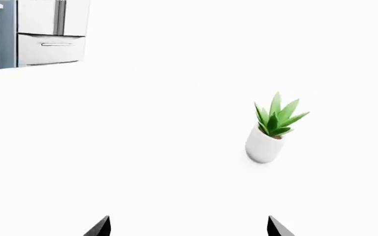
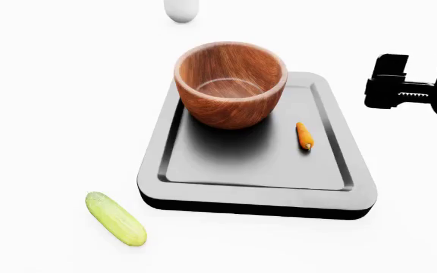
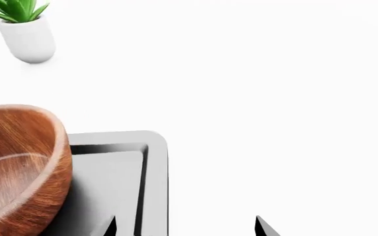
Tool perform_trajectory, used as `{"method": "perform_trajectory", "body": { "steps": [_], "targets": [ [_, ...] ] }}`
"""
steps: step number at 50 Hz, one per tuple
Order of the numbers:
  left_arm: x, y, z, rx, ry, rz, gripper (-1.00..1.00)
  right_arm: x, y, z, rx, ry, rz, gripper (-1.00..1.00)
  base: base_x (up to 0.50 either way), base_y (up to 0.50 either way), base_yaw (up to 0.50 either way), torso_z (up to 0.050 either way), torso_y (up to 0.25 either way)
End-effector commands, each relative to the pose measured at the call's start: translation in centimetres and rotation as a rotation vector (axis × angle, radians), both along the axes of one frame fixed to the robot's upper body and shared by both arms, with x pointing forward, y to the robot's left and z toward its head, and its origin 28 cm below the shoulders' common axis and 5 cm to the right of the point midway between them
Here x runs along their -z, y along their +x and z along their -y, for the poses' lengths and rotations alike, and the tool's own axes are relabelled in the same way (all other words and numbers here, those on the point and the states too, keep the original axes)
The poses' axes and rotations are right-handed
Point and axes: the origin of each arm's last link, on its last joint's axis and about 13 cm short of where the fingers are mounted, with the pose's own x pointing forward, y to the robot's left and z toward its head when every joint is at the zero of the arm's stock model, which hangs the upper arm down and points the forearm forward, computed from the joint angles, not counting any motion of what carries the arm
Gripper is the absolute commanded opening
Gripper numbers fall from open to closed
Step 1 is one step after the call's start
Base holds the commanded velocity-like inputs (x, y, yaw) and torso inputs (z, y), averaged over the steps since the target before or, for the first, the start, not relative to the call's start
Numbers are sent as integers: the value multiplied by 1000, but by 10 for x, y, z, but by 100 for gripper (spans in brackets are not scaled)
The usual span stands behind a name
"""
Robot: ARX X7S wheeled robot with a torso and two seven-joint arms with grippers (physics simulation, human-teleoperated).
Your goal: Place the two vegetables and bowl onto the tray for setting up a vegetable dip station.
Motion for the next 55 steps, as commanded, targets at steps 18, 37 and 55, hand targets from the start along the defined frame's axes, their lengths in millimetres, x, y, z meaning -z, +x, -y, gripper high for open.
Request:
{"method": "perform_trajectory", "body": {
  "steps": [18, 37, 55],
  "targets": [
    [46, 10, 29, -84, -266, -403, 100, 7, -7, 7, 42, 29, -5, 100, 0, 0, 0, 0, 0],
    [48, -15, 63, 4, -423, -528, 100, 8, -5, 6, 35, 32, -7, 100, 0, 0, 0, 0, 0],
    [63, -26, 65, -42, -494, -637, 100, 10, -5, 7, 40, 34, -13, 100, 0, 0, 0, 0, 0]
  ]
}}
